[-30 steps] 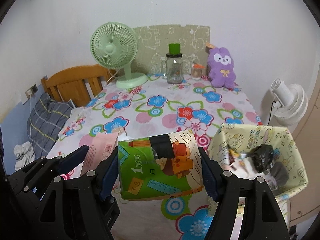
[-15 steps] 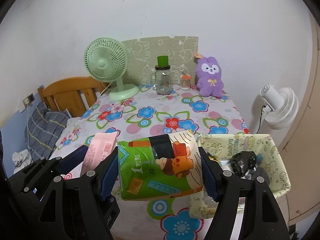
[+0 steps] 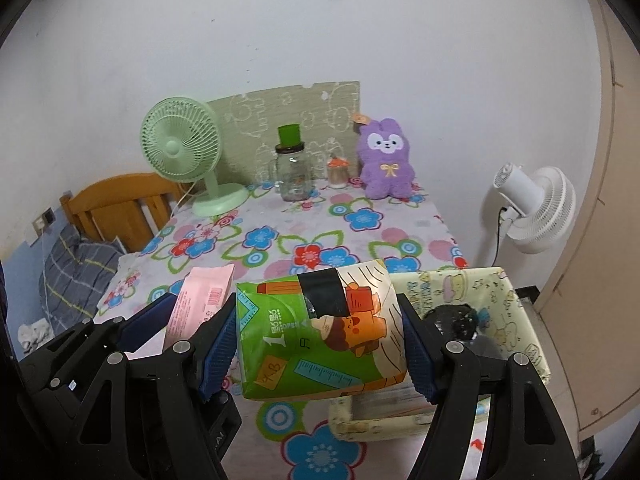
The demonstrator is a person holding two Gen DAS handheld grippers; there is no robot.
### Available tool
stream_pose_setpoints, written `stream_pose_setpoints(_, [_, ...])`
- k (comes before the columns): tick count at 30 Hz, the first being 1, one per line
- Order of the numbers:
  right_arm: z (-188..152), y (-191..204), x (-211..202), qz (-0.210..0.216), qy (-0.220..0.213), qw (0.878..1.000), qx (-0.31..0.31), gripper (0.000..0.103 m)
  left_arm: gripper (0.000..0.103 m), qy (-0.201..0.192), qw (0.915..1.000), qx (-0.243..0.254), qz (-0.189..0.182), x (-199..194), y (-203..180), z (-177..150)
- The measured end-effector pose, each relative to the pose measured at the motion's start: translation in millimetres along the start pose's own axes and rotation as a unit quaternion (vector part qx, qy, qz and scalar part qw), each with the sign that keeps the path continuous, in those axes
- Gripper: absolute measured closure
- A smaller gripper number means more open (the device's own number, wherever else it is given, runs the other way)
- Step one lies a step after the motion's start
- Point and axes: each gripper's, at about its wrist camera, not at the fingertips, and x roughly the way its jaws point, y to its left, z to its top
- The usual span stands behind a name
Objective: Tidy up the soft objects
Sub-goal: 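Carry the green box and pink packet with both tools over the gift box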
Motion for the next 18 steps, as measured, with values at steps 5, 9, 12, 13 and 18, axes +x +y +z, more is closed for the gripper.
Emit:
stream_pose_setpoints(5, [1, -17, 1, -0.01, -0.002, 1.0, 0.003, 0.028, 0.062, 0.001, 0.9999, 0.002, -0.01, 6, -15, 2])
stream_pose_setpoints(9, [2, -28, 2, -0.016, -0.004, 1.0, 0.006, 0.028, 0.062, 0.001, 0.9999, 0.004, -0.016, 11, -24, 5])
stream_pose_setpoints(12, [2, -37, 3, -0.021, -0.006, 1.0, 0.009, 0.028, 0.062, 0.002, 0.9998, 0.006, -0.021, 15, -31, 7])
stream_pose_setpoints(13, [2, -41, 3, -0.023, -0.007, 1.0, 0.012, 0.028, 0.062, 0.002, 0.9997, 0.008, -0.024, 17, -35, 7])
stream_pose_setpoints(18, [2, -54, 5, -0.033, -0.008, 0.999, 0.018, 0.028, 0.062, 0.007, 0.9993, 0.011, -0.034, 25, -48, 9])
